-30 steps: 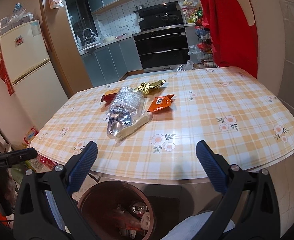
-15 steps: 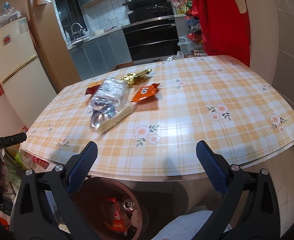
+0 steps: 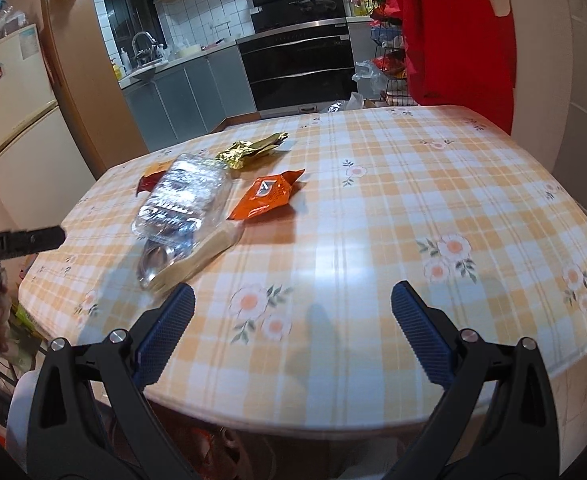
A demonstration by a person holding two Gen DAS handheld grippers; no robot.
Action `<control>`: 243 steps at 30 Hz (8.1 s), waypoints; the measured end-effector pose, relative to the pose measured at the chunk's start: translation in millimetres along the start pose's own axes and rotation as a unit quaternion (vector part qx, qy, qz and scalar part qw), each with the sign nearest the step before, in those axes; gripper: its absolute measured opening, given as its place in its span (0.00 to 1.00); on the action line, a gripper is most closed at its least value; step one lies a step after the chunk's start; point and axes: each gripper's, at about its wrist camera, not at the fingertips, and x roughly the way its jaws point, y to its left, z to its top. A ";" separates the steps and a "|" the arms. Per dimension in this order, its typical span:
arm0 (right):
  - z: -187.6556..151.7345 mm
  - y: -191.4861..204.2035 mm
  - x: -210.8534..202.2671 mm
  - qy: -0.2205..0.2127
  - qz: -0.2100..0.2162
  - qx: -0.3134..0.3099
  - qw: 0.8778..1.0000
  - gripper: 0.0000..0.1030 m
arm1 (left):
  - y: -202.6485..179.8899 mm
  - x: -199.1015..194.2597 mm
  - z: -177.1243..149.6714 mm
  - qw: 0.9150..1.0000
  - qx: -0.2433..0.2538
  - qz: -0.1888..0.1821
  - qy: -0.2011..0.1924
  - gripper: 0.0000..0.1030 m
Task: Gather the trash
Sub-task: 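Grasp the clear plastic bottle with the left tool while the right tool grasps the orange wrapper, then carry the bottle over the bin and open the left tool while the right tool holds the orange wrapper, then lower the orange wrapper over the bin and open the right tool, then move both tools toward the crushed blue can and clear plastic strip, then grasp the clear plastic strip with the right tool while the left tool grasps the crushed blue can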
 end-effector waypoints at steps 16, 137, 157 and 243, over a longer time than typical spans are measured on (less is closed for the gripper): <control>63.1 -8.0 98.9 0.035 0.046 -0.011 0.998 0.94 | 24.5 142.6 81.5 0.996 -0.052 -0.039 0.065 0.60; -1.9 111.8 -119.0 -0.080 0.093 -0.051 0.991 0.19 | -2.1 -180.4 -123.1 0.988 0.006 0.000 -0.152 0.91; -20.0 133.0 -145.2 -0.070 0.122 -0.123 0.982 0.19 | 20.7 -210.8 -111.8 0.979 -0.024 0.083 -0.184 0.94; 23.8 94.9 154.6 0.116 0.024 0.001 0.993 0.41 | 34.6 27.6 -22.7 0.996 0.013 0.084 -0.033 0.94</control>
